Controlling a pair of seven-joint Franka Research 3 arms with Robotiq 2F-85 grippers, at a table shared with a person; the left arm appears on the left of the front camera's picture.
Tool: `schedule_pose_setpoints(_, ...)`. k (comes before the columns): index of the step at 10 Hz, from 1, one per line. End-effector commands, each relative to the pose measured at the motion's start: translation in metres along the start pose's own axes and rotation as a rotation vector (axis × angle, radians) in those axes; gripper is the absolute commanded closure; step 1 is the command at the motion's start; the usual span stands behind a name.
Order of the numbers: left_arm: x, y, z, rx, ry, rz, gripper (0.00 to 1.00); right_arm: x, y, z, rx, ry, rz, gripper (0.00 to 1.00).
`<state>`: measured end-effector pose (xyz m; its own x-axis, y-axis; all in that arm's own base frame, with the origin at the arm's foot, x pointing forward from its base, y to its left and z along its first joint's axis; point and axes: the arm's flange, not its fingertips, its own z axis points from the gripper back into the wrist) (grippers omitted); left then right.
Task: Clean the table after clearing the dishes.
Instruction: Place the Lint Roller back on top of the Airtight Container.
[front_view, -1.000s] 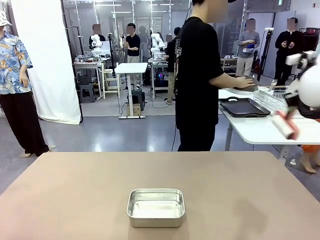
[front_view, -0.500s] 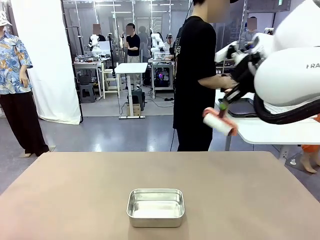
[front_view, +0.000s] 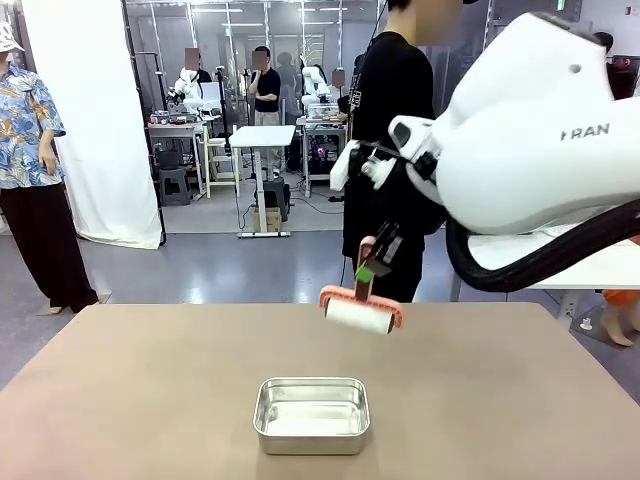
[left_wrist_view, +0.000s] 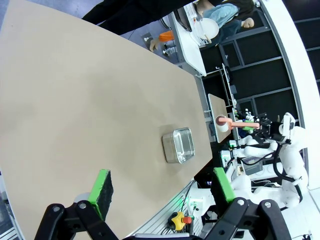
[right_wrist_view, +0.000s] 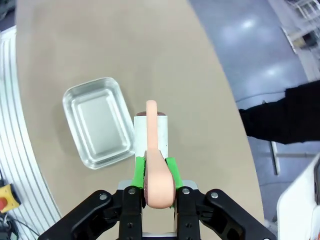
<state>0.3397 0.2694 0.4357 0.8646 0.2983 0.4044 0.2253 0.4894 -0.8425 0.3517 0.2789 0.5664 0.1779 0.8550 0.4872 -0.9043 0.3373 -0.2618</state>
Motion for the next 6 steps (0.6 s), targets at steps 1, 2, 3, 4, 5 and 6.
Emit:
schedule_pose_setpoints(1, -0.003, -0.001, 0.002, -0.008, -0.008, -0.009, 0.0, 0.003, 0.003, -0.011, 0.079, -0.012, 0.122, 0.79)
schedule_pose_setpoints(2, -0.003, -0.001, 0.002, -0.008, -0.008, -0.009, 0.0, 0.007, 0.011, -0.021, 0.116, -0.001, 0.142, 0.79)
schedule_pose_setpoints(3, -0.003, -0.001, 0.002, -0.008, -0.008, -0.009, 0.0, 0.008, 0.018, -0.026, 0.152, 0.021, 0.131, 0.79)
schedule_pose_setpoints(4, -0.003, -0.001, 0.002, -0.008, -0.008, -0.009, 0.0, 0.007, 0.021, -0.029, 0.138, 0.046, 0.126, 0.79)
schedule_pose_setpoints(5, -0.003, -0.001, 0.002, -0.008, -0.008, -0.009, 0.0, 0.006, 0.021, -0.026, 0.098, 0.022, 0.118, 0.79)
schedule_pose_setpoints(6, -0.003, -0.001, 0.002, -0.008, -0.008, -0.009, 0.0, 0.006, 0.021, -0.026, 0.098, 0.022, 0.118, 0.79)
